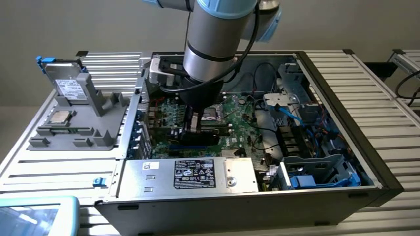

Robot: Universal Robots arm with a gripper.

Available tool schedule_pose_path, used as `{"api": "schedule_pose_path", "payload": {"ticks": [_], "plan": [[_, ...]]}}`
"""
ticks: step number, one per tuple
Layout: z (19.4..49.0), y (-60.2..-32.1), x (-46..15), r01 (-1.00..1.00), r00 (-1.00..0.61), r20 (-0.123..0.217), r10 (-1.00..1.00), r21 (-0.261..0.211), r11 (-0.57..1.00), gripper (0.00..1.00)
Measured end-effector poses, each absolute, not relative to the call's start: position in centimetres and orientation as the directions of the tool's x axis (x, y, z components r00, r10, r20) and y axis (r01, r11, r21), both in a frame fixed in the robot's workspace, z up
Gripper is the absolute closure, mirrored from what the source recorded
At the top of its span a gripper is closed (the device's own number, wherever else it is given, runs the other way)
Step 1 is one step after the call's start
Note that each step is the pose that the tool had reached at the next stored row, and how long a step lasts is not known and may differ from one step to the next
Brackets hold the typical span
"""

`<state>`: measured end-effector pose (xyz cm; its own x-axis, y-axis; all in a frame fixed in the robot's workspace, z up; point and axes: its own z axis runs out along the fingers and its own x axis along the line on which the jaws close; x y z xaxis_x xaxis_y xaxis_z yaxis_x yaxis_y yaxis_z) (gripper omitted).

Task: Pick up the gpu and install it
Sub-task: 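Insert the gpu into the slot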

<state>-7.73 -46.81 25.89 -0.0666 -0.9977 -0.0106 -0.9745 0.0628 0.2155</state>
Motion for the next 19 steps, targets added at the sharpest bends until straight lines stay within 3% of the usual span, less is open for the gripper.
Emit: {"api": "schedule_pose_path", "payload": {"ticks": [19], "plan": [[25.82,-46.53,-7.83,-0.975,-0.067,0.015,-0.998,0.213,0.068,0.72]]}}
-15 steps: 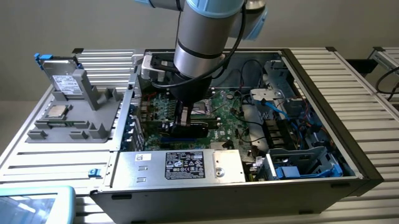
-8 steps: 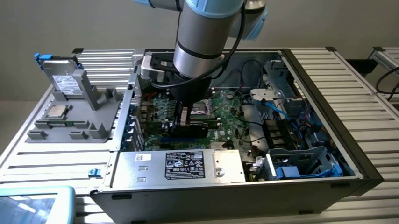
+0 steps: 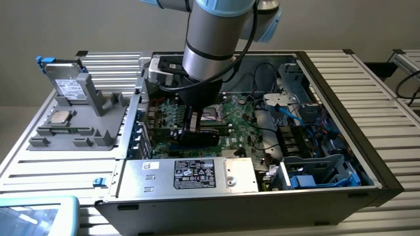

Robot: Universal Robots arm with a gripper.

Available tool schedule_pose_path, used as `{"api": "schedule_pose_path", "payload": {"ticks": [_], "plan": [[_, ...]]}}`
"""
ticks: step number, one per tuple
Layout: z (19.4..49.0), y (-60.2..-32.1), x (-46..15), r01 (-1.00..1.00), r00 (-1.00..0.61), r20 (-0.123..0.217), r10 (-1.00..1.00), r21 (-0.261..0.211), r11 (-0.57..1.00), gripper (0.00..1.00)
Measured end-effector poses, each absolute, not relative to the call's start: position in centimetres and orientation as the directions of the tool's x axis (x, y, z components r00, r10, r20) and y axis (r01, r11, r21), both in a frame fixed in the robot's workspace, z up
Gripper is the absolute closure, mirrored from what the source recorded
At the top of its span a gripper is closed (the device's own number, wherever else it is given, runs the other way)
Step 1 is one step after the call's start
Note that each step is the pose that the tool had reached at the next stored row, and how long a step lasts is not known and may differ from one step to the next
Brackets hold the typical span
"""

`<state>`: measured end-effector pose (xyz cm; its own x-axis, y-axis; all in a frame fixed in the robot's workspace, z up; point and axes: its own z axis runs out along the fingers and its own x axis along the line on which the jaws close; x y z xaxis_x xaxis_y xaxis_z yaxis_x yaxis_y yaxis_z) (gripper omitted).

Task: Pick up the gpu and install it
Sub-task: 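Insert the gpu into the slot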

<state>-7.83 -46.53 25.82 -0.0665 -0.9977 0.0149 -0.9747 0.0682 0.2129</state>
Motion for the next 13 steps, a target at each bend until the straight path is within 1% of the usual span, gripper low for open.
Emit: {"api": "schedule_pose_path", "payload": {"ticks": [13], "plan": [[25.68,-46.34,-8.15,-0.975,-0.067,0.015,-0.998,0.213,0.068,0.72]]}}
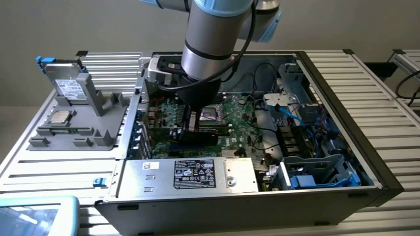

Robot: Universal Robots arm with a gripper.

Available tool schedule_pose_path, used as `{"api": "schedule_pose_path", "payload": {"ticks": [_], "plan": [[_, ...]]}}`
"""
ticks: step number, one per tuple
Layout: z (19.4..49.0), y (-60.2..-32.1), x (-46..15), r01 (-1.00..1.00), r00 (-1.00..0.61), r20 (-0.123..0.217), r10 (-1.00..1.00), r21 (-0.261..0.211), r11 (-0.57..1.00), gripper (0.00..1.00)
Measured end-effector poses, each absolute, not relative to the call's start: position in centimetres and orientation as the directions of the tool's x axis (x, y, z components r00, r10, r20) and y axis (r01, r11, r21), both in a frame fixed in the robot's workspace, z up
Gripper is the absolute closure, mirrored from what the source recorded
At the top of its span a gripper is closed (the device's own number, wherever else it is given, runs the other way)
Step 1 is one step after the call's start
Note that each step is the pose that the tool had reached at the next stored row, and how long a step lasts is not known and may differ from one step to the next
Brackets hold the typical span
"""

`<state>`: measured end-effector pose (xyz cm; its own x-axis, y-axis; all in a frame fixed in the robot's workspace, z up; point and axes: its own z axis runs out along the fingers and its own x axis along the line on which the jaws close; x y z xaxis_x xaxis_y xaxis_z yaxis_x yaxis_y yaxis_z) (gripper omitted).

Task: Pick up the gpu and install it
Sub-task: 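Insert the gpu into the slot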

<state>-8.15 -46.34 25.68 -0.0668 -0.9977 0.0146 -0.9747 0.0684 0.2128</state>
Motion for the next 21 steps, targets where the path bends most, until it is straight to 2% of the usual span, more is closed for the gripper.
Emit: {"api": "schedule_pose_path", "payload": {"ticks": [21], "plan": [[25.36,-46.19,-8.29,-0.975,-0.068,0.015,-0.998,0.213,0.069,0.72]]}}
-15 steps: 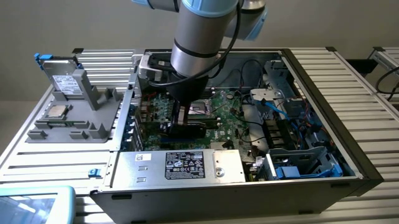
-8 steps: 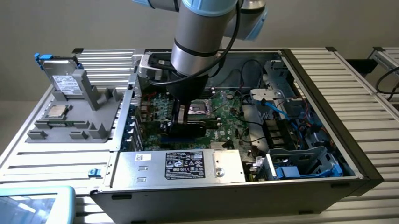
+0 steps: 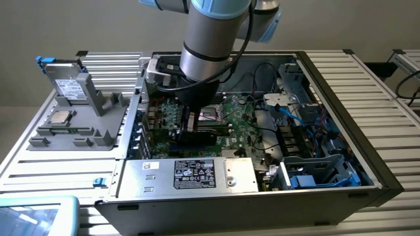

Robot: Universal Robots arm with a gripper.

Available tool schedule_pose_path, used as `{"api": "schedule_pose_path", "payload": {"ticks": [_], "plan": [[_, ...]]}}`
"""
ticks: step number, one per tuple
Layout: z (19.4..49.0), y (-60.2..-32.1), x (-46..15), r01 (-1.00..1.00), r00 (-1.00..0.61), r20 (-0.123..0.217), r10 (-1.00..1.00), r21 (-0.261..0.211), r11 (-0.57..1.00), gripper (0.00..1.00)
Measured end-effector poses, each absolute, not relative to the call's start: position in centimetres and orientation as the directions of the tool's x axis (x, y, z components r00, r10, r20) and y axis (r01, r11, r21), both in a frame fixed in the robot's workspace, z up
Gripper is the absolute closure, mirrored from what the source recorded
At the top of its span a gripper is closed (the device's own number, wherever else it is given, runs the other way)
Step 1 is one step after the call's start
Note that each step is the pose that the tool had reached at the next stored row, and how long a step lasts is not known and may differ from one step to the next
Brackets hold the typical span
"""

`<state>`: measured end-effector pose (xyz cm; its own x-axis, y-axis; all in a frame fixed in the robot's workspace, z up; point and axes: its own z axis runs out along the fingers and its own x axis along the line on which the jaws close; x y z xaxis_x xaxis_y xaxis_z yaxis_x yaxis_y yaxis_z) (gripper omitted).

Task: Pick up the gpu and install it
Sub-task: 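Insert the gpu into the slot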

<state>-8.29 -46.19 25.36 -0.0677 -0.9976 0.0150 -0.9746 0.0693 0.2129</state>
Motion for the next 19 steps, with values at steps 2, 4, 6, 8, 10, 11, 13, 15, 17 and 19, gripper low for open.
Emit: {"api": "schedule_pose_path", "payload": {"ticks": [2,4,6,8,10,11,13,15,17,19], "plan": [[25.30,-46.21,-8.30,-0.975,-0.068,0.015,-0.998,0.213,0.069,0.72],[25.30,-46.21,-8.30,-0.975,-0.068,0.015,-0.998,0.213,0.069,0.72],[25.30,-46.22,-8.29,-0.975,-0.068,0.015,-0.998,0.213,0.069,0.72],[25.29,-46.22,-8.25,-0.974,-0.068,0.015,-0.998,0.214,0.069,0.72],[25.29,-46.22,-8.09,-0.974,-0.068,0.015,-0.998,0.216,0.069,0.72],[25.31,-46.22,-8.00,-0.974,-0.068,0.015,-0.998,0.216,0.069,0.72],[25.31,-46.22,-7.81,-0.974,-0.068,0.015,-0.998,0.218,0.070,0.72],[25.31,-46.22,-7.72,-0.973,-0.069,0.015,-0.998,0.219,0.070,0.72],[25.31,-46.21,-7.72,-0.973,-0.070,0.014,-0.997,0.220,0.071,0.72],[25.30,-46.22,-7.74,-0.973,-0.072,0.012,-0.997,0.221,0.073,0.72]]}}
